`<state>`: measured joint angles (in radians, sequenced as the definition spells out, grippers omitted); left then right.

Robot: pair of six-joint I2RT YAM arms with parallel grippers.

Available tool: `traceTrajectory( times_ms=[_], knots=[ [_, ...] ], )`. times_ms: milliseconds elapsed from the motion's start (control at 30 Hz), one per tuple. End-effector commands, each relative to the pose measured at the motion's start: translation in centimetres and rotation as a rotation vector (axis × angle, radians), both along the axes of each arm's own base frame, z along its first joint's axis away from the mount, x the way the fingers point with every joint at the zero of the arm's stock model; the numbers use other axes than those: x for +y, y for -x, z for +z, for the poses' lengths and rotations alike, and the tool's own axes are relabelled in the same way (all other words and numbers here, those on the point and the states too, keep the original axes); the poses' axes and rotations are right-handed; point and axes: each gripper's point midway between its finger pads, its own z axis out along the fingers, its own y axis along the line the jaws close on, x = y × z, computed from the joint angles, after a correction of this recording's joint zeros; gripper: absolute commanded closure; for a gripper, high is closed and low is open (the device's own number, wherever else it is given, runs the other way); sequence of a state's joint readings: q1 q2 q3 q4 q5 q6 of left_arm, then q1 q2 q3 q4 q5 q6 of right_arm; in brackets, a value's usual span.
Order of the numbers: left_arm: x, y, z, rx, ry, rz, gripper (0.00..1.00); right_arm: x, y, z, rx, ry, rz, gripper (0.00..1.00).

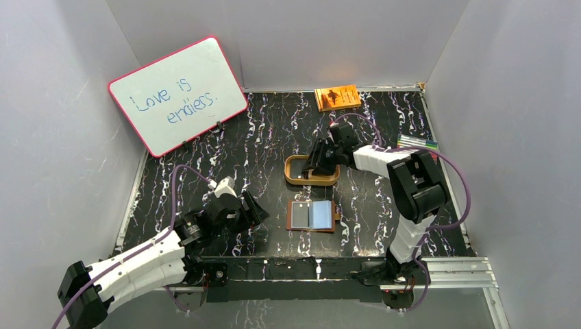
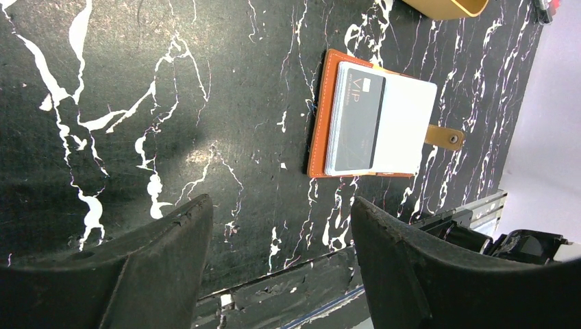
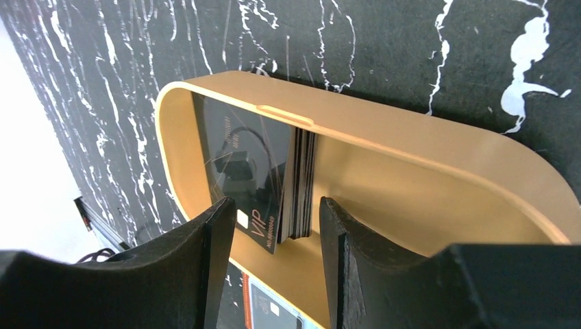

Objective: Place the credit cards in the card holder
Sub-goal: Pick up the credit card from the storage box.

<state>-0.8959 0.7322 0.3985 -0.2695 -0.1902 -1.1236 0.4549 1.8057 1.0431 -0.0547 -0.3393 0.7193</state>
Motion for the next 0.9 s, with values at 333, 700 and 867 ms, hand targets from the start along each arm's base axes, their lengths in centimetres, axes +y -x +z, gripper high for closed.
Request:
traceTrajectory(
  times_ms=[333,700,867],
  knots=[
    [0.4,0.1,-0.9,0.017,-0.032,0.005,0.30,-0.2,0.0,-0.9,0.008,0.057,0.012,0.63],
    [0.3,0.1,-0.8,0.017,-0.035,-0.001,0.30,-0.7,0.2,0.0,-0.014,0.051,-0.001,0.78],
    [0.3,0.1,-0.8,0.018,-0.036,-0.004,0.30,-1.2,0.3,0.1,-0.016,0.051,-0.009,0.82]
  ],
)
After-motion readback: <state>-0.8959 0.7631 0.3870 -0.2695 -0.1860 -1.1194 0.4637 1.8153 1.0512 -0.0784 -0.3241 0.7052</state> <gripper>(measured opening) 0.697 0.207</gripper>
